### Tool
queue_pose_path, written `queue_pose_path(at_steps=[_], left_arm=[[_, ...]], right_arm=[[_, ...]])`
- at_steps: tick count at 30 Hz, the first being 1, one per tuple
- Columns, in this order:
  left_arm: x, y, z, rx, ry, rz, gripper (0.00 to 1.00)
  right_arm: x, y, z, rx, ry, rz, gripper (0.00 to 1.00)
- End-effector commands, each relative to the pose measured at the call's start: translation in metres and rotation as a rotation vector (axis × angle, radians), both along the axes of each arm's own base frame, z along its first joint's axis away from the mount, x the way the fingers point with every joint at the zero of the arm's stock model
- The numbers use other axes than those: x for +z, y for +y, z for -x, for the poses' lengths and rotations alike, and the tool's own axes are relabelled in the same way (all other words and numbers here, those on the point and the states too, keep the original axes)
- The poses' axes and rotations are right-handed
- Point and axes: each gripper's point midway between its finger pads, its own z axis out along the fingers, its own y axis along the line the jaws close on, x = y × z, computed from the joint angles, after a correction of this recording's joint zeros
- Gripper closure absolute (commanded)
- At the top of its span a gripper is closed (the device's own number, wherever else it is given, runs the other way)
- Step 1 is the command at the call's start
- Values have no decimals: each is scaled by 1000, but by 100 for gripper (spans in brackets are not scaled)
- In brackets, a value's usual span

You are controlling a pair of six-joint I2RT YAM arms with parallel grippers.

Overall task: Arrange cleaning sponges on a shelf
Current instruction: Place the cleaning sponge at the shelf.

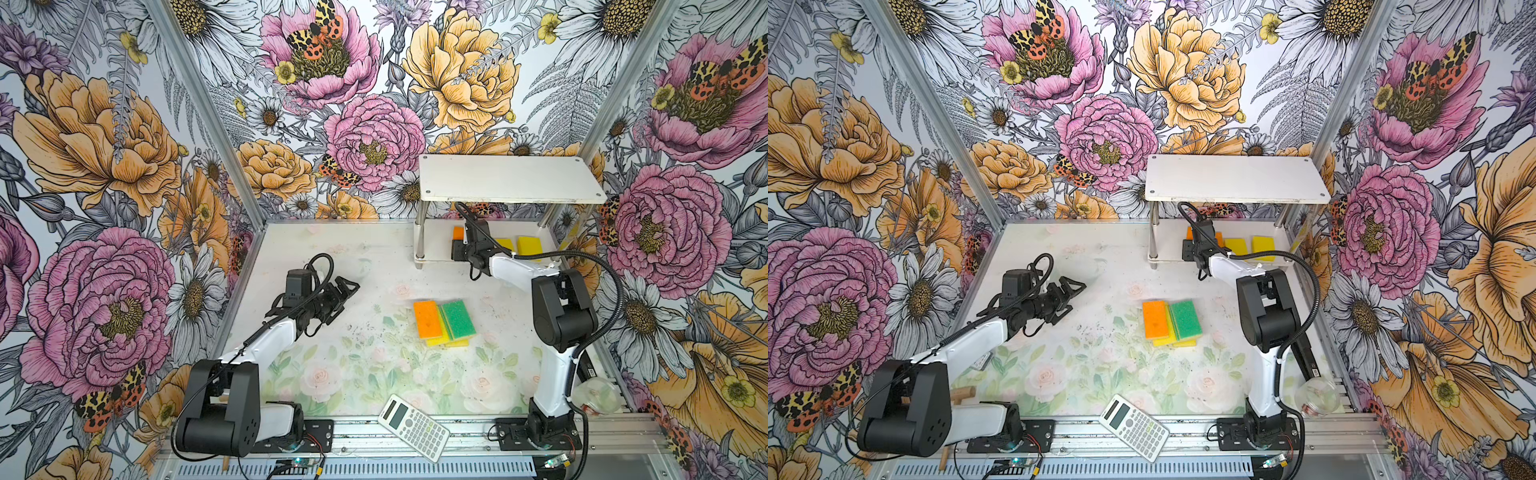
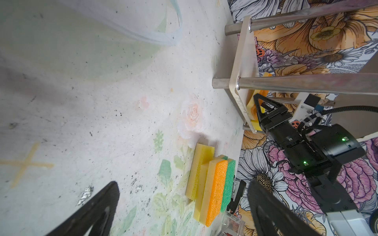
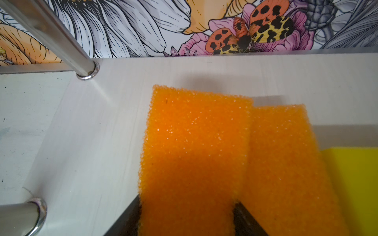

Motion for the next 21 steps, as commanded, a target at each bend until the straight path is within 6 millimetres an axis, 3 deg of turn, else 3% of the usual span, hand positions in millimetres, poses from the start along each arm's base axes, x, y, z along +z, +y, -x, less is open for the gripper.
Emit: queue_pose_path(at_steps=[1,21], left_arm=[[4,3,0,-7,-24,-6,1],[1,3,2,-8,-19,-6,1]], right_arm=[[15,-4,-4,-9,-30,8,37],[35,-3,4,5,-86,-15,30]])
